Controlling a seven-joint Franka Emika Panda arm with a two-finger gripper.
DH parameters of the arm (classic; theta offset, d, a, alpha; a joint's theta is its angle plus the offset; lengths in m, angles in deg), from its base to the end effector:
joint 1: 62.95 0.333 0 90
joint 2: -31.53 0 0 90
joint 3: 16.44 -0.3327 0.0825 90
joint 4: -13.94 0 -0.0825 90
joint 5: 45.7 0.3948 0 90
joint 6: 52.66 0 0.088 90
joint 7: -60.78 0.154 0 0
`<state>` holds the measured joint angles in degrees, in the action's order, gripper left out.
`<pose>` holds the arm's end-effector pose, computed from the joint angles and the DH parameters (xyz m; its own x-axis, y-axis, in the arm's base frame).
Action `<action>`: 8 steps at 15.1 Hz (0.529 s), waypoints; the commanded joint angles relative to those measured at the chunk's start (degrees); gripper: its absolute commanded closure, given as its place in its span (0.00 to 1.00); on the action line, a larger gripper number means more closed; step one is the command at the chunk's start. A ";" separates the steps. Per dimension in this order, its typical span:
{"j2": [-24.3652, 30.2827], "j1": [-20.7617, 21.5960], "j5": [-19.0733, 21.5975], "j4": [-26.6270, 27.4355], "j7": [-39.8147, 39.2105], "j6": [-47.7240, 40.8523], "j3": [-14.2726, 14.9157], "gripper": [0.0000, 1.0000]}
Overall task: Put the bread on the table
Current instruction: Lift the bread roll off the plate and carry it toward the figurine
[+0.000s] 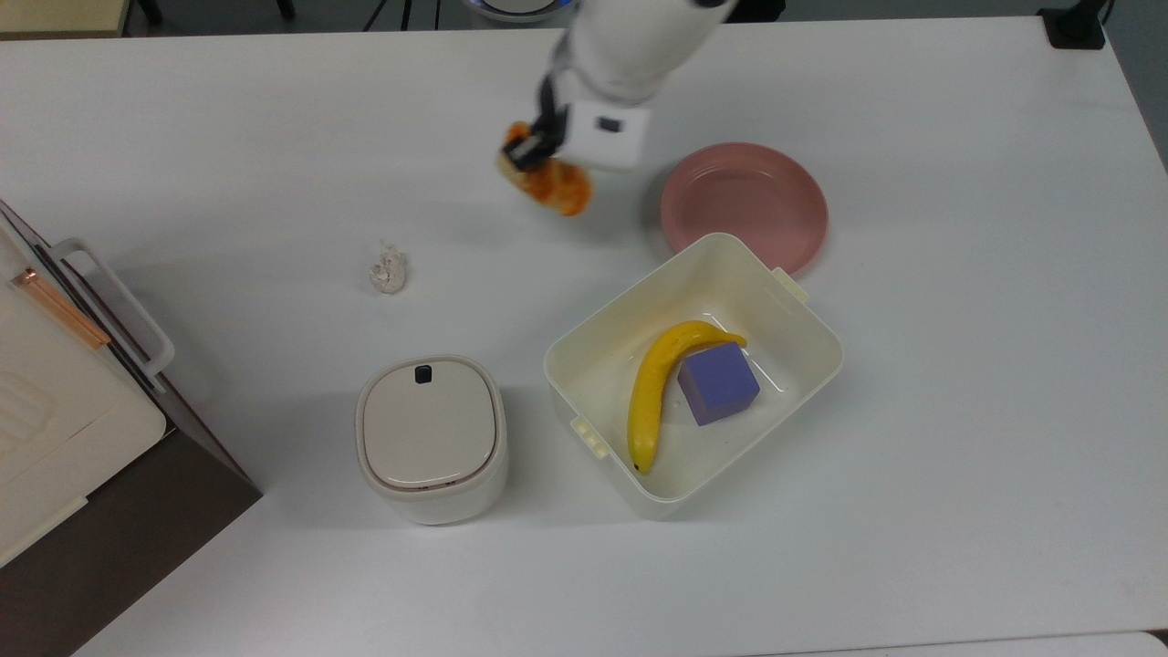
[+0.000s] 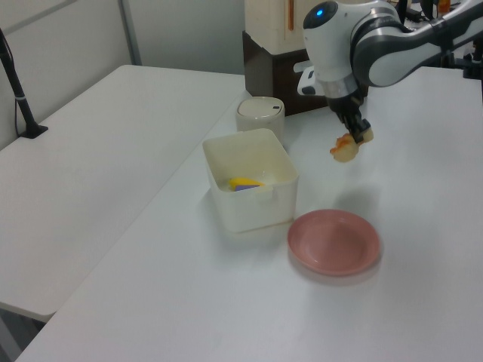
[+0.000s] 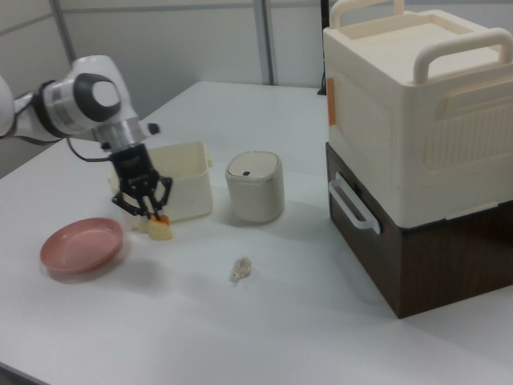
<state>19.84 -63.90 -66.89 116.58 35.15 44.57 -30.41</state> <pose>0.5819 0.0761 0.3911 0.6747 0.6281 -0.3877 0.7145 -0.6876 0.1293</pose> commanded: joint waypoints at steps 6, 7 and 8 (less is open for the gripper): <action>-3.68 -1.24 -5.17 3.45 3.28 7.17 0.44 1.00; -4.56 -1.07 -6.05 3.27 4.79 7.53 0.44 1.00; -5.35 -0.80 -6.76 3.27 5.93 7.54 0.44 1.00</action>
<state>16.61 -65.62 -71.05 119.47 36.69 50.22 -30.17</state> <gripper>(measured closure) 0.894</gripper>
